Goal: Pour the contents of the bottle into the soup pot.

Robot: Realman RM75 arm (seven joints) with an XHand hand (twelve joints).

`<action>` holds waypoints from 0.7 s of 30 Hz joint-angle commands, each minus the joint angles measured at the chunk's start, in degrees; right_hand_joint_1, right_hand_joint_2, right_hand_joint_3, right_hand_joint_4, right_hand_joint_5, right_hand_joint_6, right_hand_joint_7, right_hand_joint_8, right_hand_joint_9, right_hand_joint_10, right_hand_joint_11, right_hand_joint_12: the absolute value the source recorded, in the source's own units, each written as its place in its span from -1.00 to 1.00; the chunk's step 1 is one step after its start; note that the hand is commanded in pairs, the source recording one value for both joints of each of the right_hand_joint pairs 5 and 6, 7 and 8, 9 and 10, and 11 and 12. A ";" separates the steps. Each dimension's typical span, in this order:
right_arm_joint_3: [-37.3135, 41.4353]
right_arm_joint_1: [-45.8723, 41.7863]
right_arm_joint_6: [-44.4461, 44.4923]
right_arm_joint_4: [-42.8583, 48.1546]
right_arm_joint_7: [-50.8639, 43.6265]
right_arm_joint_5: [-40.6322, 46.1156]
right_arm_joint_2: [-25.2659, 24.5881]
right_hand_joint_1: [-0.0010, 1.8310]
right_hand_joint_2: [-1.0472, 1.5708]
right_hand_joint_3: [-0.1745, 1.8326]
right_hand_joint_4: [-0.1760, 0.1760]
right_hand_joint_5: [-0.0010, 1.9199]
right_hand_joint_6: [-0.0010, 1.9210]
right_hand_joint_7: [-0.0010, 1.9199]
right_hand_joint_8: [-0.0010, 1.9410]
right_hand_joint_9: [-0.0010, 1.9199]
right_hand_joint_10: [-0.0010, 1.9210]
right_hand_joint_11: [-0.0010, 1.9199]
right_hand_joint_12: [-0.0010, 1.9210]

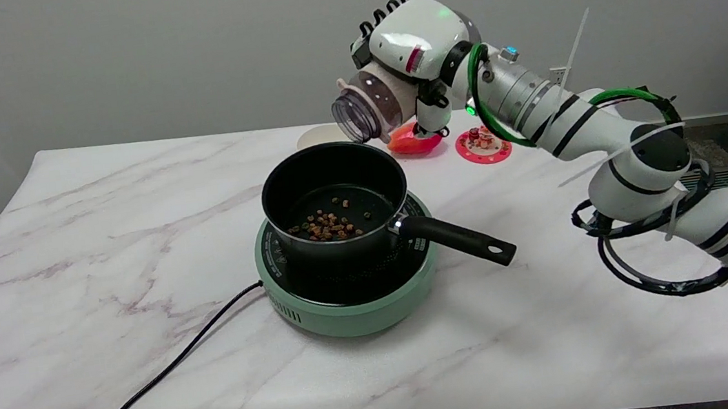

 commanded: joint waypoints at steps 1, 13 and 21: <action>-0.72 -2.96 3.55 6.54 -3.20 -10.54 0.45 0.66 0.25 -0.16 0.00 0.65 0.64 0.66 0.65 0.20 0.20 0.12 0.12; -4.54 -0.35 5.06 6.55 -4.73 -17.79 2.03 0.66 0.27 -0.18 0.00 0.64 0.64 0.67 0.66 0.20 0.20 0.13 0.13; -7.98 5.88 7.62 3.29 -4.25 -18.32 5.23 0.65 0.24 -0.16 0.00 0.63 0.63 0.66 0.65 0.17 0.17 0.12 0.11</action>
